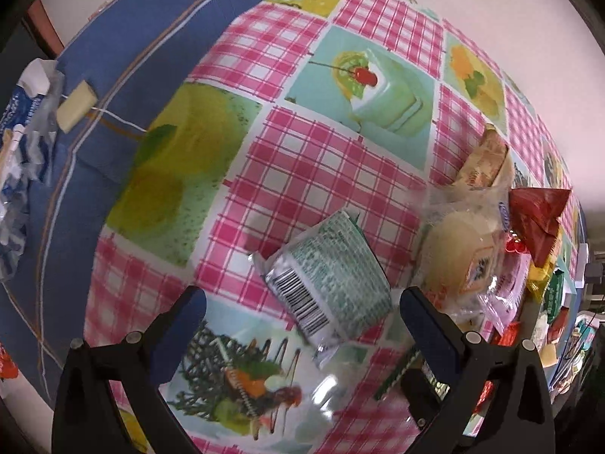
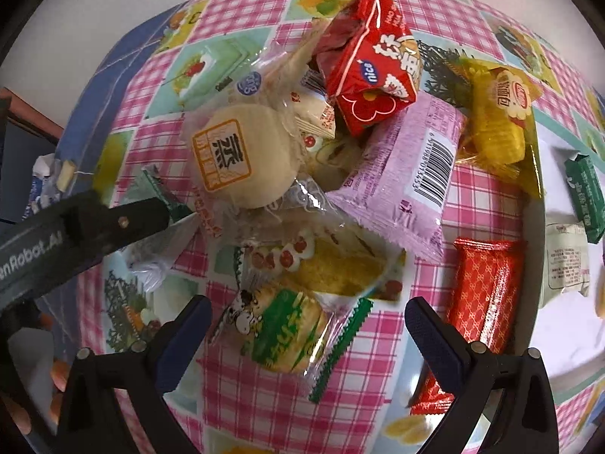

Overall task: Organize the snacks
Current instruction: 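Grasp the pale green wrapped snack with the left tool while the right tool grasps the green-yellow wrapped snack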

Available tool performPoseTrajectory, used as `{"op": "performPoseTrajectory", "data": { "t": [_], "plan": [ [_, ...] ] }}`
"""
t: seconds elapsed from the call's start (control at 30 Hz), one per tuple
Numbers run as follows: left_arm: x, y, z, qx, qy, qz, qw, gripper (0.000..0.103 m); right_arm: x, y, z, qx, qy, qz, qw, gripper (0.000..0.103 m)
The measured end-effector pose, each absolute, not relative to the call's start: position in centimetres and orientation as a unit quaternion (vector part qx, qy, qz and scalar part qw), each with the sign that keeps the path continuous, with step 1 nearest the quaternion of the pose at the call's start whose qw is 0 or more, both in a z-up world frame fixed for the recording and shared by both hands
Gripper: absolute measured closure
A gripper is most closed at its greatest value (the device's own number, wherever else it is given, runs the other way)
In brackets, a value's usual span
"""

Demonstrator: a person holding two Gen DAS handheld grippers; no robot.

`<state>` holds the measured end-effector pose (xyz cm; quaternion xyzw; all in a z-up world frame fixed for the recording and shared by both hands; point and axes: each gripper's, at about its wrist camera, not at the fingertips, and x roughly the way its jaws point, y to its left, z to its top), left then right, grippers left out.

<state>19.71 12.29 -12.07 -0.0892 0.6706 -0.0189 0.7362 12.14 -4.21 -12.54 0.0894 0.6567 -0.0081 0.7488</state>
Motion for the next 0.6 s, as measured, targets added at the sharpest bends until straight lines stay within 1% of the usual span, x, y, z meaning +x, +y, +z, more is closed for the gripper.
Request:
{"op": "performPoseTrajectory", "data": {
  "t": [0.2,0.33,0.43,0.5,0.53,0.6],
  "plan": [
    [20.6,11.2,-13.3,-0.067,0.675,-0.019,0.734,0.001,12.6,-3.5,-13.7,0.075,0.664,-0.010,0.744,0.000],
    [20.1,11.5,-13.5,-0.074,0.677,-0.020,0.732,0.002,12.1,-3.5,-13.9,0.069,0.665,-0.008,0.744,0.000],
    [19.7,12.0,-13.5,-0.071,0.677,-0.021,0.733,0.011,11.6,-3.9,-13.9,0.069,0.664,-0.011,0.744,0.001],
    [19.6,12.0,-13.3,-0.069,0.675,-0.025,0.734,0.020,11.3,-4.0,-13.8,0.073,0.664,-0.013,0.744,0.006],
    [19.5,12.0,-13.2,-0.070,0.675,-0.029,0.734,0.023,11.1,-4.0,-13.8,0.076,0.664,-0.013,0.744,0.010],
    [19.5,11.8,-13.1,-0.074,0.676,-0.038,0.733,0.034,10.8,-4.2,-13.6,0.075,0.663,-0.015,0.745,0.016]
  ]
}}
